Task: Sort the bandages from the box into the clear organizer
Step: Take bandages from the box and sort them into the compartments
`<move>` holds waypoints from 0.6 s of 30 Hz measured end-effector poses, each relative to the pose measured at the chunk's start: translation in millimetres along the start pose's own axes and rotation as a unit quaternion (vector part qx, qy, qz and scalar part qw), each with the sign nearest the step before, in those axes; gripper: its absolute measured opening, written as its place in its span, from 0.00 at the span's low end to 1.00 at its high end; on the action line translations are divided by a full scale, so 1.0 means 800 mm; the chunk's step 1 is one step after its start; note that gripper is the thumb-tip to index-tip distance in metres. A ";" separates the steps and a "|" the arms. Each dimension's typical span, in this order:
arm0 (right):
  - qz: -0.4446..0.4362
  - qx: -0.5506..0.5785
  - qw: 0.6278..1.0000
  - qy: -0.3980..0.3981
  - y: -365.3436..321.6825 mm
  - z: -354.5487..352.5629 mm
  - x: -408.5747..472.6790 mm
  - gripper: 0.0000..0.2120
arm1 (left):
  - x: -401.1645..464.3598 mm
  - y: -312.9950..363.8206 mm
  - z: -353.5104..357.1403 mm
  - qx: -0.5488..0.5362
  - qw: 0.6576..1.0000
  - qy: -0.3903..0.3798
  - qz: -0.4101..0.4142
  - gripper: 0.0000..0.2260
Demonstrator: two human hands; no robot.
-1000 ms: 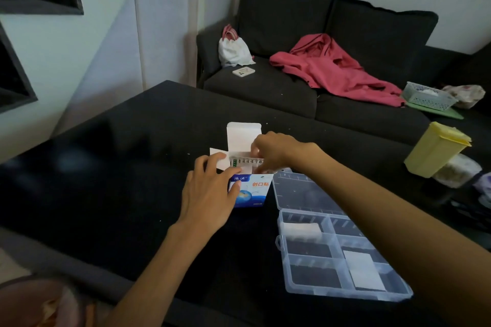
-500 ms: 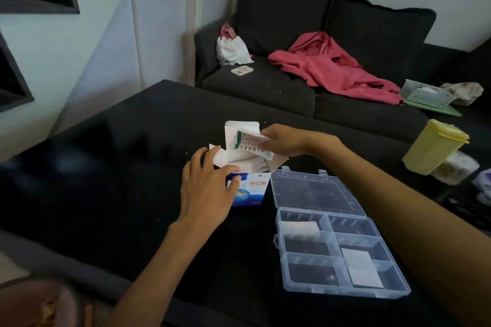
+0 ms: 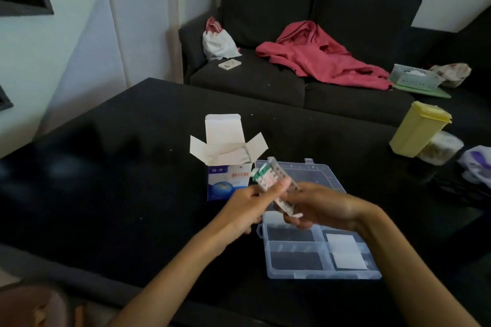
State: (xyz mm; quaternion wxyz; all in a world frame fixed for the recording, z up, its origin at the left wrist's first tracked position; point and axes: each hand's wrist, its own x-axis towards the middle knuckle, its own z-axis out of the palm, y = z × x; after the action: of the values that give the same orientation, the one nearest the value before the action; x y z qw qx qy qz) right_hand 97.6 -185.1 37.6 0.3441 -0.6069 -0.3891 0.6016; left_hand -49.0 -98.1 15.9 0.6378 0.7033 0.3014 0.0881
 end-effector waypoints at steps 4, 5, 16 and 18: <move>0.050 -0.096 0.994 -0.005 0.017 -0.001 0.000 0.08 | 0.009 0.001 0.012 -0.036 0.999 0.017 -0.027 0.21; 0.057 -0.124 0.991 0.008 0.018 -0.002 0.001 0.08 | 0.010 0.000 0.013 -0.032 0.999 0.028 -0.028 0.19; -0.038 -0.084 0.990 0.111 0.035 -0.023 -0.006 0.10 | 0.030 -0.025 0.015 0.005 0.991 0.107 0.076 0.09; -0.073 -0.092 0.969 0.217 0.042 -0.022 0.006 0.07 | 0.031 -0.027 0.015 0.015 0.988 0.120 0.097 0.10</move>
State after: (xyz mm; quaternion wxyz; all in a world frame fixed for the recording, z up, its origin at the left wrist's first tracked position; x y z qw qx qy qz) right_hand 117.1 -195.6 6.3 0.4053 -0.7220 -0.4024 0.3906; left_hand -30.0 -95.0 -12.8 0.5747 0.7233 0.3071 0.2283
